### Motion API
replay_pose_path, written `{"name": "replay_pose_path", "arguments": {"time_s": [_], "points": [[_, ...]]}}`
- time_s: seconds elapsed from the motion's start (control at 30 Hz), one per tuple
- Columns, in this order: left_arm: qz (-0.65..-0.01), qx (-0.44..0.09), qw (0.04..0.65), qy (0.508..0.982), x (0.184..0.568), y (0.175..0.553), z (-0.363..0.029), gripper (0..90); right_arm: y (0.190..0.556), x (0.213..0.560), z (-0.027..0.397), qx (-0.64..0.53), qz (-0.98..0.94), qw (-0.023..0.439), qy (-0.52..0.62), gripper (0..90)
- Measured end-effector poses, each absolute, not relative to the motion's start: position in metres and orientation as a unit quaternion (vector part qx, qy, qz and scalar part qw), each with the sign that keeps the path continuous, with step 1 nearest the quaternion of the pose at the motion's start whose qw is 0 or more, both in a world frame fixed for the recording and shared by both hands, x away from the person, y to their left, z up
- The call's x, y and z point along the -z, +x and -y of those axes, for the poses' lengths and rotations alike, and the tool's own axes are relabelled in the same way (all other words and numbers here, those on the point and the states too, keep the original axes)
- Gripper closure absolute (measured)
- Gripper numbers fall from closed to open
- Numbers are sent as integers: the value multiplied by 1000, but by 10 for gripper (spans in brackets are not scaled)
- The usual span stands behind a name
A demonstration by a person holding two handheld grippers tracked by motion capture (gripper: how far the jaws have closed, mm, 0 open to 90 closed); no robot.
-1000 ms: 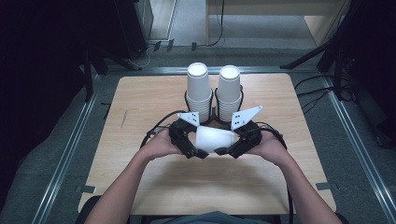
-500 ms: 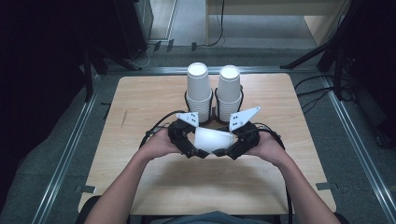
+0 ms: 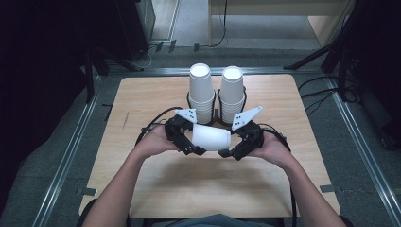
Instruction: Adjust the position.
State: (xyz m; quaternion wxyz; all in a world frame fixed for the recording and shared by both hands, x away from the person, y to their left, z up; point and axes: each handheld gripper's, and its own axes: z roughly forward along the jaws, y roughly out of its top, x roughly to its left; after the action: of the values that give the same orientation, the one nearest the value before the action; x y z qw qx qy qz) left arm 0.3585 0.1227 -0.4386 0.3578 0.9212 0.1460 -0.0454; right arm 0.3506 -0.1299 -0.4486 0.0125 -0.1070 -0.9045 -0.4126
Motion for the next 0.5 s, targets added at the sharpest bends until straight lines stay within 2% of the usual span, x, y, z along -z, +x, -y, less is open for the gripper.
{"name": "replay_pose_path", "arguments": {"time_s": [0.5], "points": [[-141, 49, 293, 944, 433, 368, -118, 96, 351, 450, 130, 404, 908, -7, -111, 173]]}}
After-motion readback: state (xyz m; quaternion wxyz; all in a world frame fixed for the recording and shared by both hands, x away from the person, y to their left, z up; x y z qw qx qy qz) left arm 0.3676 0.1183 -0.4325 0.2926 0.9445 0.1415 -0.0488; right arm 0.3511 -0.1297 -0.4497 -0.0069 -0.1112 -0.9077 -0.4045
